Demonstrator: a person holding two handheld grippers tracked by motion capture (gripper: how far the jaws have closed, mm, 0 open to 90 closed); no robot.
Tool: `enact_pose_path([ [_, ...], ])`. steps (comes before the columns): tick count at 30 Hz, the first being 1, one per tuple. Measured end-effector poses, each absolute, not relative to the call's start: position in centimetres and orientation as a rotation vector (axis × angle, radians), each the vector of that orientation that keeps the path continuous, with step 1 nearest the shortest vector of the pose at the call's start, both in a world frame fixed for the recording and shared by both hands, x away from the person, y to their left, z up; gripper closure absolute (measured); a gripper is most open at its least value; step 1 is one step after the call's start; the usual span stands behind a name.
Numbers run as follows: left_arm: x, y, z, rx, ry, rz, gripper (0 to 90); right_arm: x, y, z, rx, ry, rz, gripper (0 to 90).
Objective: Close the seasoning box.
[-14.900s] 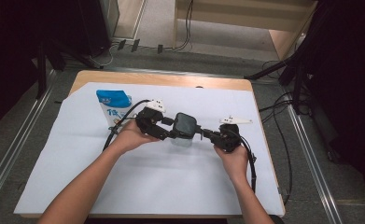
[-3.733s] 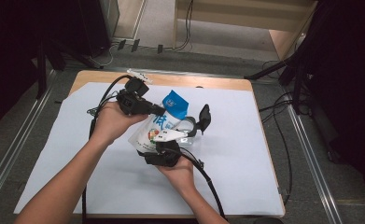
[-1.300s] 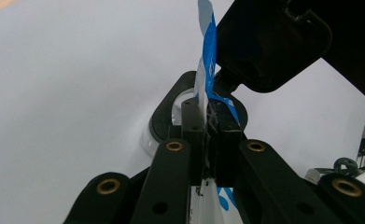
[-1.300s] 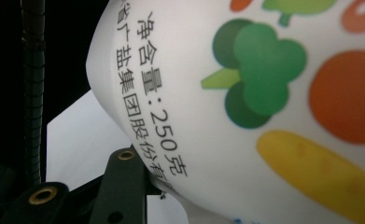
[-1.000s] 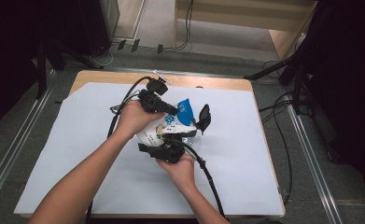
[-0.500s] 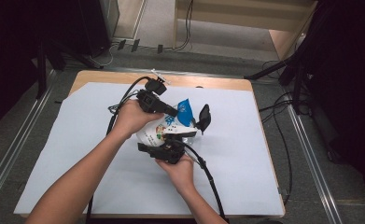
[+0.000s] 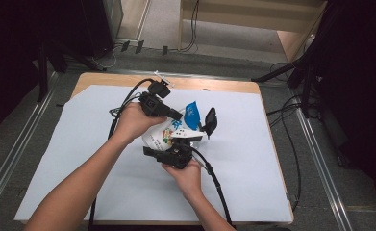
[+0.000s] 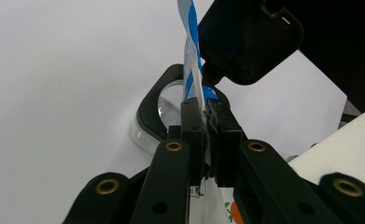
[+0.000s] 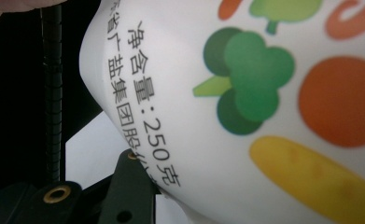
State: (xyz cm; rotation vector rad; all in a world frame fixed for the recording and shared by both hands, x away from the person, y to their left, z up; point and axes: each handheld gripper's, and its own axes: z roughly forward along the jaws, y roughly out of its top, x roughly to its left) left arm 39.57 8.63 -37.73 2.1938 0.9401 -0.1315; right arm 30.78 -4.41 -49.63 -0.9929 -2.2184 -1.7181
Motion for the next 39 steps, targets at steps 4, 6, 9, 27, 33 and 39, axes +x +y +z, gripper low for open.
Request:
enact_pose_path([
  [4,39.63,8.59,-37.67,2.189,0.949,-0.133,86.7,30.83,-4.44,-49.63,-0.994,-2.211,-1.723,67.9],
  [6,39.63,8.66,-37.62,2.178,0.953,-0.146,84.9,30.81,-4.45,-49.6,-0.993,-2.205,-1.725,67.9],
  [9,39.49,8.98,-37.37,2.179,0.937,-0.14,83.1,30.78,-4.52,-49.53,-0.987,-2.201,-1.732,68.0],
  [27,39.34,8.26,-37.58,2.208,0.96,-0.135,87.9,30.74,-4.26,-49.49,-0.987,-2.234,-1.693,58.1],
  [33,39.3,8.33,-37.52,2.197,0.964,-0.138,87.1,30.83,-4.48,-49.42,-1.023,-2.226,-1.691,68.0],
  [39,39.28,8.57,-37.48,2.192,0.956,-0.164,84.0,30.75,-4.47,-49.46,-1.017,-2.193,-1.706,68.8],
])
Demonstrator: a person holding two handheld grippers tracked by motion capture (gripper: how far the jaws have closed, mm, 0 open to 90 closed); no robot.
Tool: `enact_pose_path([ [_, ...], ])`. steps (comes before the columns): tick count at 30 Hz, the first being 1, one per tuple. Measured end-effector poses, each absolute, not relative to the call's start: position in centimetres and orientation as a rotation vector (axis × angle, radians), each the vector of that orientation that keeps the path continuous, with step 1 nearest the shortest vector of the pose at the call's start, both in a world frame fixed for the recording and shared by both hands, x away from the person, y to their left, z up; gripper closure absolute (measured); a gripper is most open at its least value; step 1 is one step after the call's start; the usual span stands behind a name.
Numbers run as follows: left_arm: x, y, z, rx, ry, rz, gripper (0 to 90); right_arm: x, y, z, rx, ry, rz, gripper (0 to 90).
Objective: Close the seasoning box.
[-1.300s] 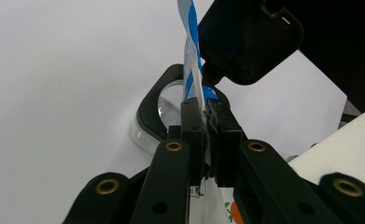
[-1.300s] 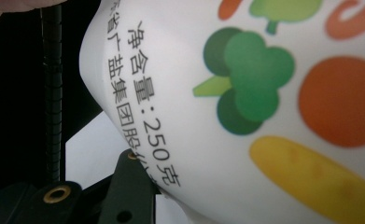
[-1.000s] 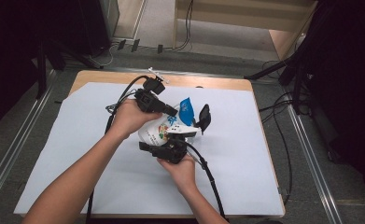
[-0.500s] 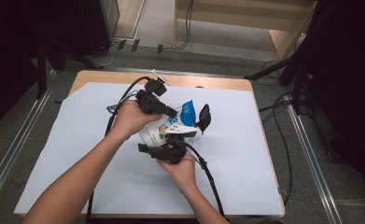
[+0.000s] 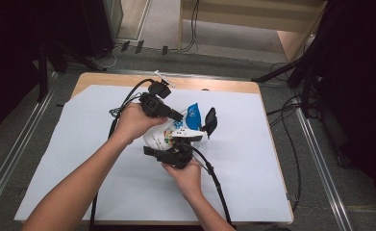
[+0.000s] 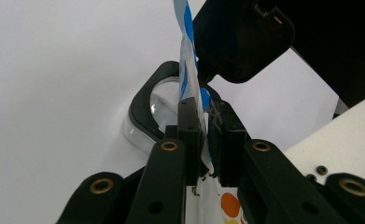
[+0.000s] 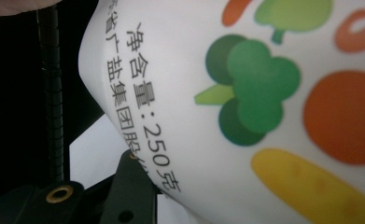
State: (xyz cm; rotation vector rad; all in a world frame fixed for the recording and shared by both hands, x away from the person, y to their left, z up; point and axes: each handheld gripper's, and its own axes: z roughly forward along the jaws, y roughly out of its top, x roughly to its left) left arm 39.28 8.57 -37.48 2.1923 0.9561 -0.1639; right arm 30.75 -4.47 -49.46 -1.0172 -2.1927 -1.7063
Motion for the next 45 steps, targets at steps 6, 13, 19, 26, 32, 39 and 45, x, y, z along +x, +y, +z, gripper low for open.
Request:
enact_pose_path([
  [6,39.2,8.9,-37.4,2.205,0.929,-0.188,81.8,30.8,-4.6,-49.4,-1.005,-2.153,-1.719,69.0],
  [13,39.2,8.8,-37.4,2.211,0.934,-0.171,85.3,30.9,-4.8,-49.3,-0.979,-2.128,-1.742,69.0],
  [19,39.1,8.7,-37.3,2.205,0.95,-0.152,87.1,31.0,-4.8,-49.1,-0.979,-2.138,-1.728,68.1],
  [26,39.1,8.9,-37.3,2.211,0.949,-0.141,87.3,30.9,-4.5,-49.0,-0.983,-2.188,-1.711,66.7],
  [32,39.1,9.2,-37.1,2.194,0.958,-0.127,87.3,31.0,-4.3,-48.7,-0.989,-2.186,-1.711,68.0],
  [39,39.0,9.3,-36.9,2.188,0.963,-0.121,87.2,31.0,-4.1,-48.6,-0.987,-2.192,-1.713,64.7],
  [45,39.1,9.3,-36.9,2.179,0.973,-0.124,87.2,31.0,-4.0,-48.5,-0.994,-2.215,-1.706,67.7],
])
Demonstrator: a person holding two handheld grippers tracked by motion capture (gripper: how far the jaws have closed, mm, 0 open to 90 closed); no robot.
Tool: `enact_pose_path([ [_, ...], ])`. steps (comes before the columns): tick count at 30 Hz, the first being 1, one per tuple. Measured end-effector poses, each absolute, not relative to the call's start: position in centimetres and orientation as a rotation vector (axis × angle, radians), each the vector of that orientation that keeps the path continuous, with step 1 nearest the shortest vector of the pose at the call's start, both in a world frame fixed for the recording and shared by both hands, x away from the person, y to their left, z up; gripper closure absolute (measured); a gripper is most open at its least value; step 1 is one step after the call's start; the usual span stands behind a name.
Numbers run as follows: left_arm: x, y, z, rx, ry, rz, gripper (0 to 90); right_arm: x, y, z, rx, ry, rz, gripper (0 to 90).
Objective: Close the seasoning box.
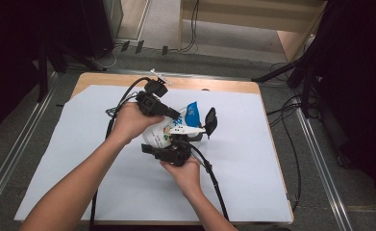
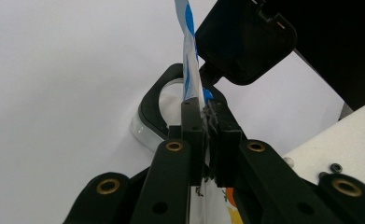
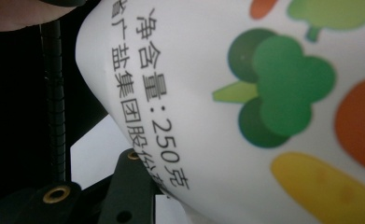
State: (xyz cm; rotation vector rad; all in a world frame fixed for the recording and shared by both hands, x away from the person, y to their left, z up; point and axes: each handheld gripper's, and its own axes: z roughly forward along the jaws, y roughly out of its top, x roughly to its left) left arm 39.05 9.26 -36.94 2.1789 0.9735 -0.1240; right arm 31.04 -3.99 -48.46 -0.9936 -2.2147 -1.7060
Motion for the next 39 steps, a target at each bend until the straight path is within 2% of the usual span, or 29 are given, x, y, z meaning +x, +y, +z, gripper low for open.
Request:
enact_pose_path([
  [39,38.97,9.18,-36.96,2.171,0.967,-0.105,86.9,31.26,-4.06,-48.41,-0.996,-2.207,-1.701,68.8],
])
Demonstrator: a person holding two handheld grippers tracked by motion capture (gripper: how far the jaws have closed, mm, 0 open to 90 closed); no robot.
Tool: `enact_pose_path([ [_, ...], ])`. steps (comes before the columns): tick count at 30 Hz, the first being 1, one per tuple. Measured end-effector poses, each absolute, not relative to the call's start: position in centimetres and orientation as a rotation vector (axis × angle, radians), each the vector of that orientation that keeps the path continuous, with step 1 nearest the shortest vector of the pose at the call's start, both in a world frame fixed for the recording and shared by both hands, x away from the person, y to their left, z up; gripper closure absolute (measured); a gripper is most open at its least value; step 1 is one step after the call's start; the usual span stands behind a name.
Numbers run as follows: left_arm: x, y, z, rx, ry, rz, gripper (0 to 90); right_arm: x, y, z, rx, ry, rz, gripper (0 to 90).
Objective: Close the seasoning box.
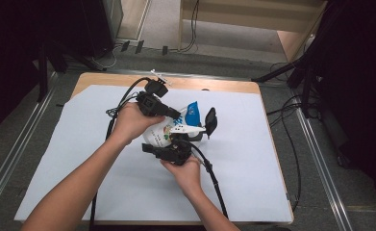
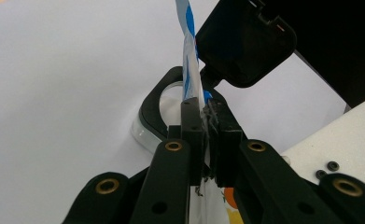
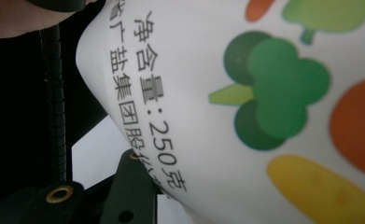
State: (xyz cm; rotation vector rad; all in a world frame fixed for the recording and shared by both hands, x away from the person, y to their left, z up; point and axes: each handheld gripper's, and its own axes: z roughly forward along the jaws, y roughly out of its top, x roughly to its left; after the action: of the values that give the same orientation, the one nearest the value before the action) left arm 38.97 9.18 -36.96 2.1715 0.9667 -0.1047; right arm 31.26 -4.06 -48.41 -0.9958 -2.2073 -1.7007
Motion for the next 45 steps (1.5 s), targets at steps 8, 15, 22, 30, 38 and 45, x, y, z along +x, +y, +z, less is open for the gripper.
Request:
enact_pose_path([
  [8,39.0,9.1,-37.0,2.17,0.965,-0.11,86.9,31.4,-4.3,-48.4,-0.978,-2.222,-1.688,68.8],
  [15,39.0,9.2,-37.3,2.16,0.979,-0.127,86.9,31.4,-4.6,-48.4,-0.964,-2.227,-1.657,68.9],
  [22,39.0,9.4,-37.5,2.139,0.986,-0.139,87.0,31.5,-4.7,-48.4,-0.95,-2.233,-1.648,69.0],
  [30,39.2,9.6,-38.0,2.125,0.974,-0.152,86.6,31.6,-4.7,-48.7,-0.946,-2.241,-1.639,69.2],
  [38,39.2,9.7,-38.3,2.113,0.974,-0.171,85.8,31.6,-5.0,-48.8,-0.933,-2.252,-1.63,69.4],
  [45,39.0,10.0,-38.1,2.099,0.961,-0.191,82.0,31.5,-5.1,-48.8,-0.922,-2.232,-1.64,69.6],
])
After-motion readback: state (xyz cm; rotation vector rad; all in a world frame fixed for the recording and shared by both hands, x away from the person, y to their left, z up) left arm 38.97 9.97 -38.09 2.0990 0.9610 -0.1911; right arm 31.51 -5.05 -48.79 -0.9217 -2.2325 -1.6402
